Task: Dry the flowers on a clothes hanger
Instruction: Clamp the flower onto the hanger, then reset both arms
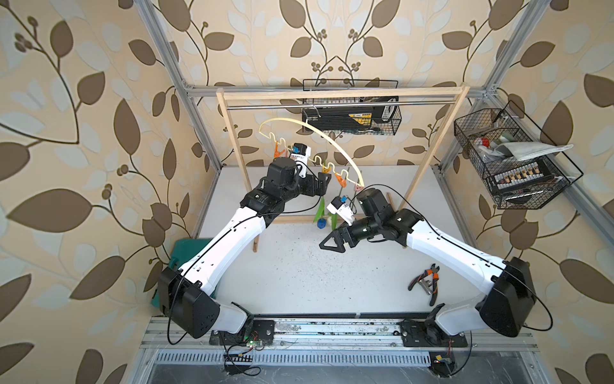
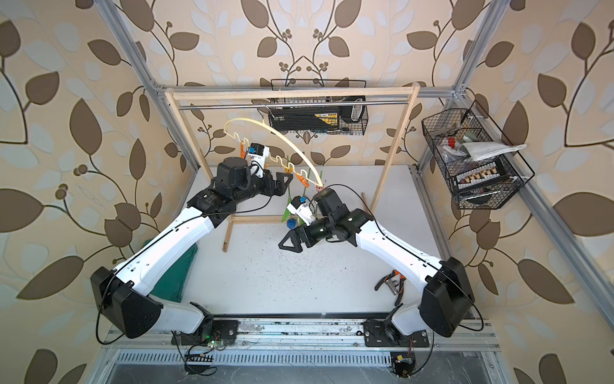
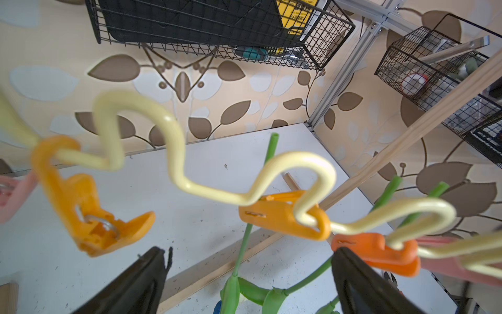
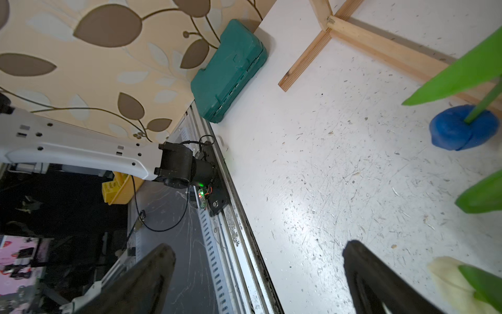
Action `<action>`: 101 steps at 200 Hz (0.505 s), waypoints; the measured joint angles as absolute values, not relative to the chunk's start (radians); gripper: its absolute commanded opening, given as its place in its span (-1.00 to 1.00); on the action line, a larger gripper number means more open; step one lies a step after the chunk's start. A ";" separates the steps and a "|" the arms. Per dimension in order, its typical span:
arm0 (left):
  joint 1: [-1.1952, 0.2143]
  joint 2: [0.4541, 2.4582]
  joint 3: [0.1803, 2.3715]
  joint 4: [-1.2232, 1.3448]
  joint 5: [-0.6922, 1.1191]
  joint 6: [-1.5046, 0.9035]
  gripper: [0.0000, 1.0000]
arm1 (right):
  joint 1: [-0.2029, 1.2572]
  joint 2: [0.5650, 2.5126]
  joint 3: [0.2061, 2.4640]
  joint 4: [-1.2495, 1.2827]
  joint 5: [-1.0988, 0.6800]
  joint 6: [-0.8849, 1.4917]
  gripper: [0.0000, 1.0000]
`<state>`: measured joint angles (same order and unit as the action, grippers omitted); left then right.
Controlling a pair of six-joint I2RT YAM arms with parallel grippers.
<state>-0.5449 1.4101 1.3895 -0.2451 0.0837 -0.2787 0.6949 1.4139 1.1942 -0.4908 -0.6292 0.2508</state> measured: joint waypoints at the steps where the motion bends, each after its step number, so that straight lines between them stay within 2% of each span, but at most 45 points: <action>1: -0.545 1.410 1.390 -0.245 0.084 -0.279 0.98 | 0.696 1.411 1.194 -0.492 -0.628 0.249 0.98; 54: -0.545 1.380 1.385 -0.322 0.091 -0.279 0.98 | 0.705 1.185 1.133 -0.599 -0.512 0.197 0.98; 101: -0.545 1.224 1.285 -0.374 0.054 -0.265 0.98 | 0.698 1.098 1.114 -0.659 -0.490 0.197 0.98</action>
